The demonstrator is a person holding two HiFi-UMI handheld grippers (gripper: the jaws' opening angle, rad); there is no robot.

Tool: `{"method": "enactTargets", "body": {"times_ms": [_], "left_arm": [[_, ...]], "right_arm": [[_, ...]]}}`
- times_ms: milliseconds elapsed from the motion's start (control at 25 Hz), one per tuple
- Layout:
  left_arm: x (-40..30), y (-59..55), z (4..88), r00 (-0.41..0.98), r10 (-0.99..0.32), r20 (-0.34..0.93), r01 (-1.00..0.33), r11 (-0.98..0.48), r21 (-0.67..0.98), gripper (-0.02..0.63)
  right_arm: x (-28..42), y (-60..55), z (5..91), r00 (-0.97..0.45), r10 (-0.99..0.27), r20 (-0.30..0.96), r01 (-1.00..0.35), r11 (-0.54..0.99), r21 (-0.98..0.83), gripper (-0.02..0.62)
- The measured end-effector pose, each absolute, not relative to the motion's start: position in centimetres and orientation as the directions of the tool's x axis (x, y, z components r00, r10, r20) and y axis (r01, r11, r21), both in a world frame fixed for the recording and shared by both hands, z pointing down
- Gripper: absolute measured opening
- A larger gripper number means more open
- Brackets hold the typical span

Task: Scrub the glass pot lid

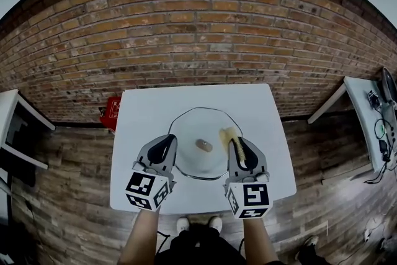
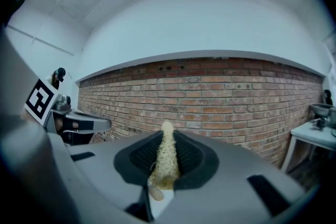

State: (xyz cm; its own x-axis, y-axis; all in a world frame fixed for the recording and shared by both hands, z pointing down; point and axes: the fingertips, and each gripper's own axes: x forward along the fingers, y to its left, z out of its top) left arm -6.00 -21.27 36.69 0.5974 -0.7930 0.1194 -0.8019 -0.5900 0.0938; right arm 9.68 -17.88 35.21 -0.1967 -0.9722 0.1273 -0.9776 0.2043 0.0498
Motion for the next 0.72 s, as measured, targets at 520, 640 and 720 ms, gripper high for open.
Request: {"method": "enactTargets", "body": {"times_ms": [520, 640, 720], "left_arm": [[-6.2, -22.1, 46.0, 0.555, -0.786, 0.271, -0.831, -0.532, 0.160, 0.011], [-6.2, -22.4, 47.0, 0.550, -0.786, 0.285, -0.835, -0.524, 0.167, 0.011], [-6.0, -22.7, 47.3, 0.551, -0.784, 0.287, -0.834, -0.525, 0.169, 0.011]], "right_arm": [[10.4, -20.1, 43.4, -0.224, -0.941, 0.255, -0.973, 0.232, -0.002, 0.057], [10.5, -20.6, 44.1, -0.226, -0.938, 0.264, -0.972, 0.233, -0.004, 0.057], [10.5, -21.1, 44.2, -0.230, -0.936, 0.267, -0.972, 0.237, -0.007, 0.057]]}}
